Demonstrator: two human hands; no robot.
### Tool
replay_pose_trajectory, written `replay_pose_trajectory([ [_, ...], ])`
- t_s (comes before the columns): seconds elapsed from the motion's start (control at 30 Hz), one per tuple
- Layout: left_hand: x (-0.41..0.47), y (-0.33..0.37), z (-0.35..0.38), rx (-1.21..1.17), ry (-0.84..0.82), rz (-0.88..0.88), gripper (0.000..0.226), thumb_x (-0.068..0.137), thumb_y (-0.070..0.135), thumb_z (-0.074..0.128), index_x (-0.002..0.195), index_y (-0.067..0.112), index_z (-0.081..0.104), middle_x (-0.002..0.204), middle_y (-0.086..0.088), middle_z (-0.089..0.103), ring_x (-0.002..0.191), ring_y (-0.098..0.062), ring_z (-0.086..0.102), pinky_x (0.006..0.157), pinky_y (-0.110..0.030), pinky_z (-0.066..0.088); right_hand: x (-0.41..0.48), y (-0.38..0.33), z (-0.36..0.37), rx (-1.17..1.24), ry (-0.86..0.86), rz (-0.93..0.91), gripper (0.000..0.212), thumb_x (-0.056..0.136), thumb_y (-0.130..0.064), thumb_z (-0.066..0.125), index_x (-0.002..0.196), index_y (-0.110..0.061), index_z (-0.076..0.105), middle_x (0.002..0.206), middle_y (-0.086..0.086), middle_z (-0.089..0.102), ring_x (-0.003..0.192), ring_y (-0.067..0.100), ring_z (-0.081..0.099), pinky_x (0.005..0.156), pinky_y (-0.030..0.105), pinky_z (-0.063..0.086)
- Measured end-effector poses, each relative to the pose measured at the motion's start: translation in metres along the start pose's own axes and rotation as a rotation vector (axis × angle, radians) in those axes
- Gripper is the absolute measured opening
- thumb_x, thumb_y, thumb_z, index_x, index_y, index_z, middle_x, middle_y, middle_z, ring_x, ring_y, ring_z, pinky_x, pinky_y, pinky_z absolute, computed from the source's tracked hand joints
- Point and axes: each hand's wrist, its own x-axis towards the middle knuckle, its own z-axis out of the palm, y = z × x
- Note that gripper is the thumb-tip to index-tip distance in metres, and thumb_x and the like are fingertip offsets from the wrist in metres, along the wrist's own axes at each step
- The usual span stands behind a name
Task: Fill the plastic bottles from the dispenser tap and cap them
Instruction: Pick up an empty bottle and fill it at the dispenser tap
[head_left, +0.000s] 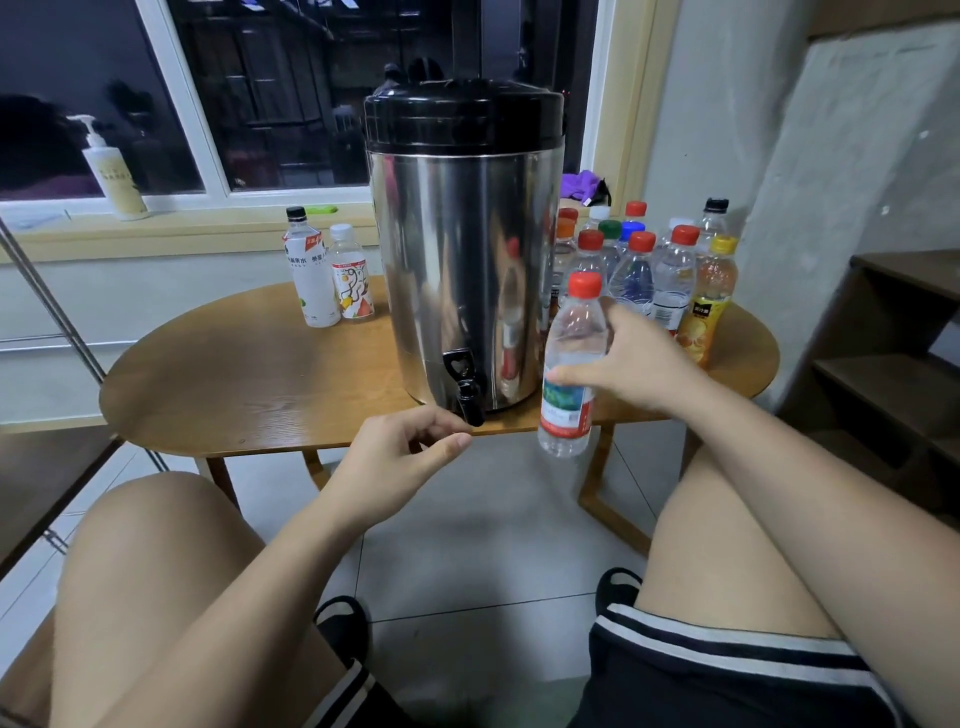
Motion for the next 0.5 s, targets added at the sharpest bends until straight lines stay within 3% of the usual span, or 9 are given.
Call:
replay_pose_trajectory([
  [0.13,-0.001,-0.004,0.0,-0.025,-0.011,-0.015,0.004,0.102,0.037,0.076,0.102,0.037,0.08,0.088,0.008,0.077,0.09,-0.017,0.073,0.087,-0.047,0.06,0.025,0.014,-0.004,-0.074,0.138,0.064,0.08,0.071,-0.058,0.096,0.138,-0.033,0.06,0.132,-0.01,0.071,0.116,0.017,0.067,0.092,0.035,0.053],
  [0.27,0.0,-0.006,-0.001,-0.033,-0.008,-0.008,0.004,0.102,0.038,0.076,0.101,0.039,0.08,0.086,0.007,0.076,0.088,-0.018,0.072,0.086,-0.049,0.06,0.034,0.026,0.004,-0.158,0.29,0.145,0.092,0.068,-0.068,0.093,0.138,-0.022,0.056,0.132,0.002,0.072,0.118,0.026,0.069,0.088,0.036,0.057],
  [0.37,0.001,-0.007,0.0,-0.031,-0.02,-0.005,0.005,0.102,0.039,0.075,0.1,0.038,0.08,0.086,0.006,0.076,0.089,-0.021,0.072,0.086,-0.049,0.06,0.028,0.039,0.022,-0.3,0.288,0.189,0.094,0.069,-0.067,0.093,0.133,-0.011,0.055,0.131,0.011,0.071,0.118,0.033,0.068,0.085,0.04,0.056],
  [0.5,0.0,-0.006,0.0,-0.017,-0.023,-0.006,0.006,0.101,0.041,0.075,0.099,0.037,0.079,0.087,0.007,0.077,0.089,-0.019,0.073,0.085,-0.048,0.06,0.019,0.06,0.042,-0.379,0.275,0.228,0.095,0.076,-0.089,0.072,0.131,-0.013,0.059,0.127,0.009,0.074,0.111,0.032,0.072,0.078,0.039,0.056],
])
